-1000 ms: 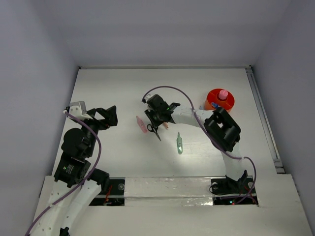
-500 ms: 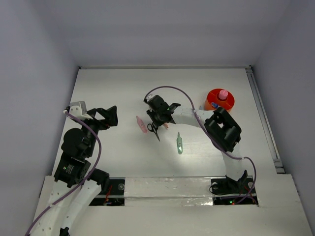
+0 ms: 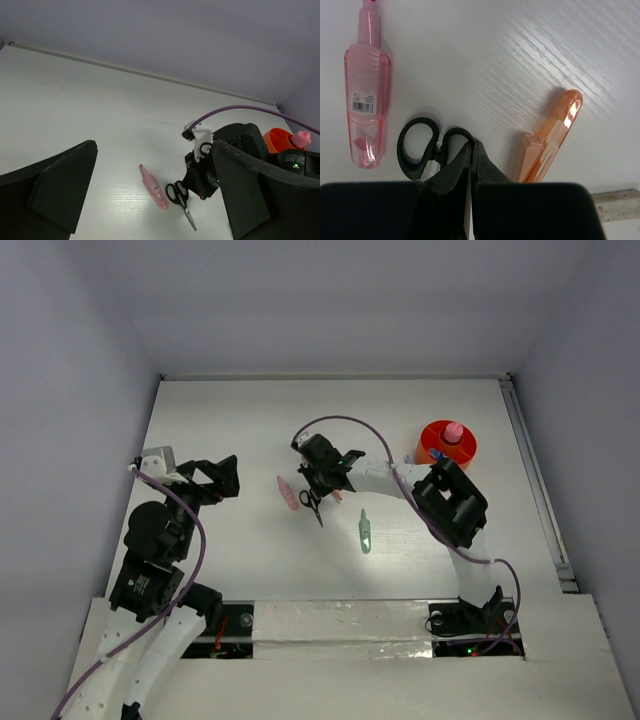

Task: Sort the stationery into containers
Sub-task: Place the scissors at the center of the board, then place the scissors in the storage box.

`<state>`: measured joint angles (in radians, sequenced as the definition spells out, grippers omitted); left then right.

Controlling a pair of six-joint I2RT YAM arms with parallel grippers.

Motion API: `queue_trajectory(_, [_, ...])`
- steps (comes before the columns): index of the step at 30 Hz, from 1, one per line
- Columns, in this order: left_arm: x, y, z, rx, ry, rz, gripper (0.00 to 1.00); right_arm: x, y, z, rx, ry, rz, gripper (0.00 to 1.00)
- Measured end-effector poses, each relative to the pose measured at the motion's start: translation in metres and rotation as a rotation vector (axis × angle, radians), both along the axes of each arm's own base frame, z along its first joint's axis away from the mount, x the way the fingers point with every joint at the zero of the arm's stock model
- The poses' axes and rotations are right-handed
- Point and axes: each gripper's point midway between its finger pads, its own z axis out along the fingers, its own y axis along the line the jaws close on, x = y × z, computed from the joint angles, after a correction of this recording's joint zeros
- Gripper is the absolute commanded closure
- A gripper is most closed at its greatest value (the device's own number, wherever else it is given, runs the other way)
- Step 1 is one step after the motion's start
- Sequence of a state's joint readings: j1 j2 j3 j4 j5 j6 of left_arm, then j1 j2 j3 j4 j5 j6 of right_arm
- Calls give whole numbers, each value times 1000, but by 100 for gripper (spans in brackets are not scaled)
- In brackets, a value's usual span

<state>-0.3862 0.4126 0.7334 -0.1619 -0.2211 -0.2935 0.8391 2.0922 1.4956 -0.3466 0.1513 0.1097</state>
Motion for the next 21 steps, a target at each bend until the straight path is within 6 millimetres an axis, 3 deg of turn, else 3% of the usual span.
queue_trajectory(4, [-1, 0, 1, -2, -4, 0, 1, 3, 2, 4, 28, -25, -13, 100])
queue_trajectory(7, [-1, 0, 1, -2, -5, -1, 1, 5, -6, 24, 85, -80, -57, 100])
queue_trajectory(10, [-2, 1, 2, -4, -9, -1, 1, 14, -16, 77, 191, -193, -120, 100])
queue_trajectory(12, [-3, 1, 4, -6, -16, -2, 1, 29, -31, 129, 286, -308, -189, 100])
queue_trajectory(14, [-4, 1, 5, -9, -21, -2, 1, 46, -61, 180, 365, -424, -282, 100])
queue_trajectory(17, [-6, 2, 6, -11, -27, -2, 1, 72, -140, 247, 458, -605, -492, 100])
queue_trajectory(21, [-7, 0, 7, -12, -30, -11, 1, 78, -273, 276, 422, -760, -815, 100])
